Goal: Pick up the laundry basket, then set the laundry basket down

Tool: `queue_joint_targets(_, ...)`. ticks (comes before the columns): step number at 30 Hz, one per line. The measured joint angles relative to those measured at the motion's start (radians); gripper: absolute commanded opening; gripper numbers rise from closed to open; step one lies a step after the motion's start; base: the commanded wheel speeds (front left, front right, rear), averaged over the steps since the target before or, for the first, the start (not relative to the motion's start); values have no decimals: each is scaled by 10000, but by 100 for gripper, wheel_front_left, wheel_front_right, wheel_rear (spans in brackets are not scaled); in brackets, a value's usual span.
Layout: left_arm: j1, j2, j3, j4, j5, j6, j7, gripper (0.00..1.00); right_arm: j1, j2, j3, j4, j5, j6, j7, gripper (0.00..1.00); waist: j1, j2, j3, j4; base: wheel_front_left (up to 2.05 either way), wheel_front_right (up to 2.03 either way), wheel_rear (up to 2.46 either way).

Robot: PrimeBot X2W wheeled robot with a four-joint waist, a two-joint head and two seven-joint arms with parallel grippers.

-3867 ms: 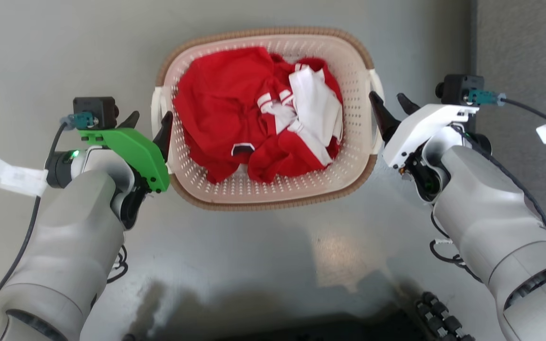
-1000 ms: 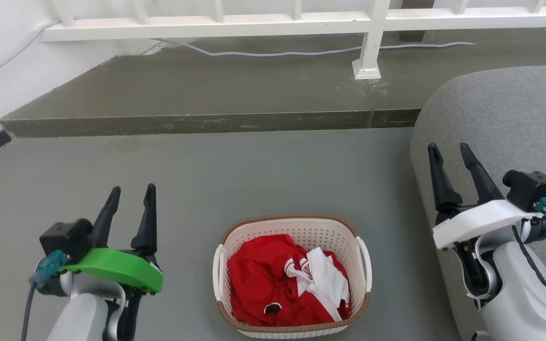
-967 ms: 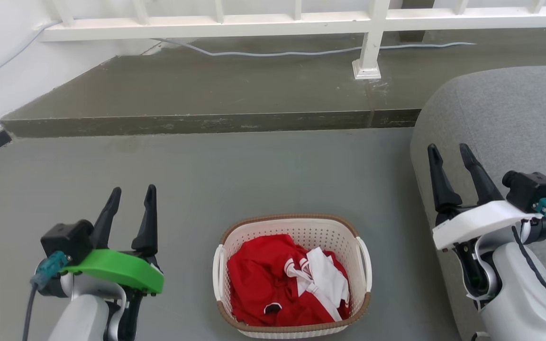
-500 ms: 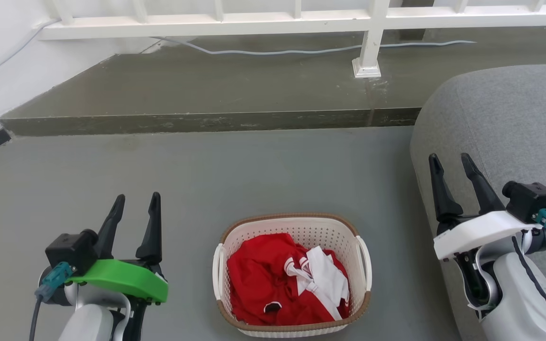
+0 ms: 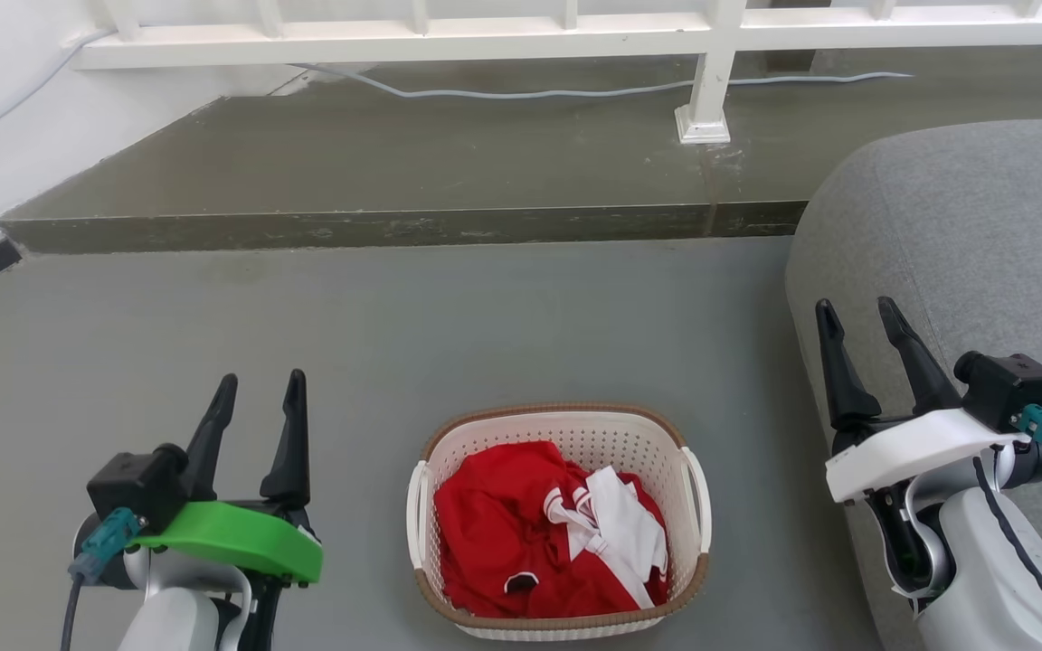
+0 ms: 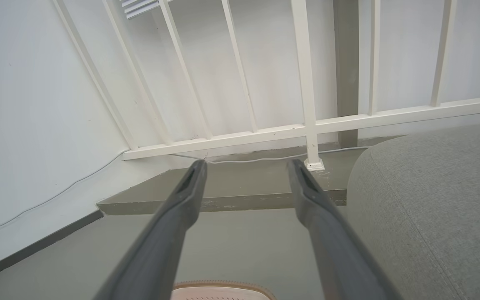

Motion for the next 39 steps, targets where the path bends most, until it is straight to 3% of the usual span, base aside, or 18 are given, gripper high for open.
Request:
queue_joint_targets(4, 81, -65, 21, -4, 56, -75, 0, 100, 1, 44, -31, 0, -27, 15, 0, 100, 0, 0, 17, 5, 0, 0, 0)
queue_joint_targets(5, 89, -73, 19, -4, 56, -105, 0, 0, 2, 58, -40, 0, -42, 17, 0, 0, 0, 0, 19, 4, 0, 0, 0)
queue_joint_targets(15, 506, -226, -48, 575, -180, -121, 142, 0, 520, 301, -88, 568, 226, 4, 128, 0, 0, 0, 4, 2, 0, 0, 0)
queue_joint_targets(39, 505, -316, 683, 629, -2972, -169, 1030, 0, 510, 420, -907, 614, 3277, 107, 1133, 0, 0, 0, -90, -25, 0, 0, 0)
